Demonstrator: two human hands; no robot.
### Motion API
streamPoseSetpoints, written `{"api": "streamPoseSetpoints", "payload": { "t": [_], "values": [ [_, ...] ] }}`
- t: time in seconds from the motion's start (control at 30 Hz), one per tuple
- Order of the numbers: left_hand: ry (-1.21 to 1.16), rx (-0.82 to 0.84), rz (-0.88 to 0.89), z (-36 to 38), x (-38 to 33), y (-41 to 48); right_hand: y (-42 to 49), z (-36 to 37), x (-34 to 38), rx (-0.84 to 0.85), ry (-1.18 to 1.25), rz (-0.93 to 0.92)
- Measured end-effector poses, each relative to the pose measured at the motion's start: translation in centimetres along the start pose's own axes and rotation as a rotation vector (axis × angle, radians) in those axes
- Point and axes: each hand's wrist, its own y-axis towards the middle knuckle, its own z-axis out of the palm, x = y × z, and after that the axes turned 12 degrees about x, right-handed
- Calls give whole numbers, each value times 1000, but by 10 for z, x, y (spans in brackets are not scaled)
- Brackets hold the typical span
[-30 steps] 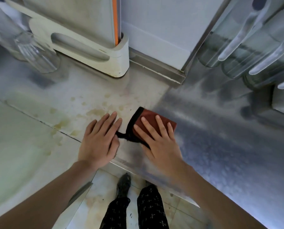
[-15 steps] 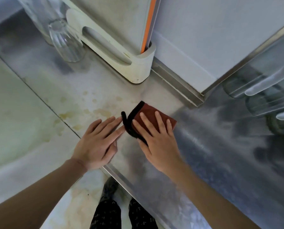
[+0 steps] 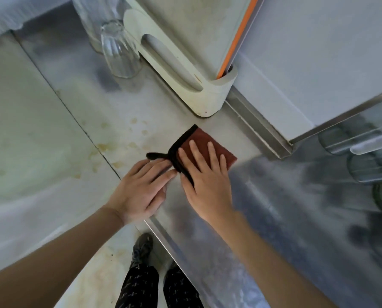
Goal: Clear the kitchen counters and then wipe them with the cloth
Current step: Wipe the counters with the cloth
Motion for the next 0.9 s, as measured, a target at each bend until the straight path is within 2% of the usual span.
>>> {"api": "streamPoseSetpoints", "payload": {
  "t": [0.13, 0.3, 0.37, 0.5, 0.6, 0.73, 0.9],
  "values": [
    [-80, -140, -189, -12, 11, -26, 12, -9, -25, 12, -40, -33],
    [-22, -8, -311, -21, 53, -65, 34, -20, -4, -172, 207, 129],
    [-10, 27, -336, -15, 59, -71, 30, -11, 21, -174, 239, 154],
    [-44, 6, -426, -6, 60, -76, 4, 12, 72, -113, 117, -45],
    [-64, 0, -427, -4, 61, -76, -2, 15, 62, -66, -18, -106],
    [-99, -30, -469, -5, 64, -78, 6, 6, 48, -97, 115, 172],
    [-62, 9, -526, -12, 96, -123, 13, 9, 112, -159, 336, 501]
  ]
}}
